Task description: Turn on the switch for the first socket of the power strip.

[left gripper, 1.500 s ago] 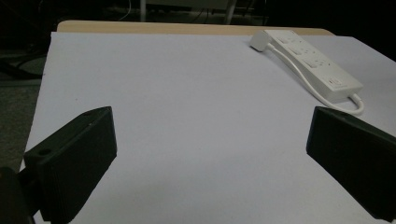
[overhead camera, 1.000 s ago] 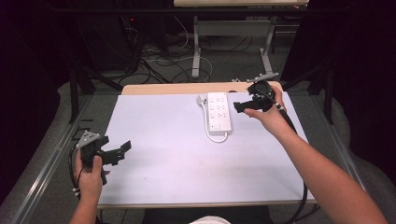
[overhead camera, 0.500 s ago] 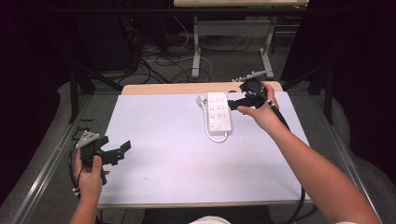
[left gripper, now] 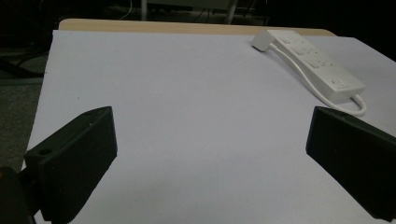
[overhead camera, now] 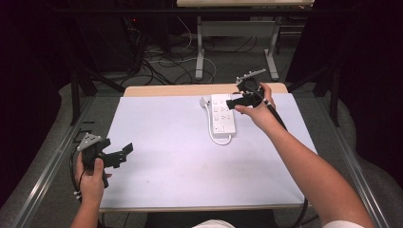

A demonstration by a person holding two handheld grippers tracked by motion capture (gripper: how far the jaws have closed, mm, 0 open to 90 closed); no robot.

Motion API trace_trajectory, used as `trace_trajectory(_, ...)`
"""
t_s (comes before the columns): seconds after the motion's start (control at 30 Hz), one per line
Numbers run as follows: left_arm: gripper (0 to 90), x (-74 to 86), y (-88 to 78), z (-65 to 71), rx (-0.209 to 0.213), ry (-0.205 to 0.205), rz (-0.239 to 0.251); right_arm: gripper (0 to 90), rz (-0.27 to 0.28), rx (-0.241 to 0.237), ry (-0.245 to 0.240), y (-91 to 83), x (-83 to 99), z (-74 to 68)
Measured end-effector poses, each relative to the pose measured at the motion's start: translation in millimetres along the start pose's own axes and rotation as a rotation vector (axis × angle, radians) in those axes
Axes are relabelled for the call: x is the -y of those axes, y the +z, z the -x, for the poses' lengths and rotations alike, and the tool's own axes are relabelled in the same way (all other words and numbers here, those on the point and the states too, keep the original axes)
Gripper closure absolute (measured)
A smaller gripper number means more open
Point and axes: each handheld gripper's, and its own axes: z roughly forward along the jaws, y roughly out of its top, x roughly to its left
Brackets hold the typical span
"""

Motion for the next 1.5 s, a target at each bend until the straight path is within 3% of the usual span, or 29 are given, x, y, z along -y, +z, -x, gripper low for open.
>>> trace_trajectory(0.13, 1.8, 0.1, 0.2, -0.4, 0.000, 0.000, 0.000, 14.8, -0.016, 0.006, -0.012, 6.7, -2.0, -3.8)
trace_trajectory(1.0, 1.8, 0.5, 1.3, -1.6, -0.006, 0.000, -0.004, 18.8, -0.016, -0.016, -0.037, 35.1, -6.3, -21.2)
trace_trajectory(1.33, 1.8, 0.8, 1.8, -2.0, -0.006, -0.001, -0.005, 19.4, -0.015, -0.025, -0.018, 46.1, -7.2, -25.4)
trace_trajectory(1.5, 1.8, 0.8, 2.3, -1.6, -0.004, 0.001, -0.005, 20.4, -0.019, -0.042, 0.034, 52.4, -8.2, -27.9)
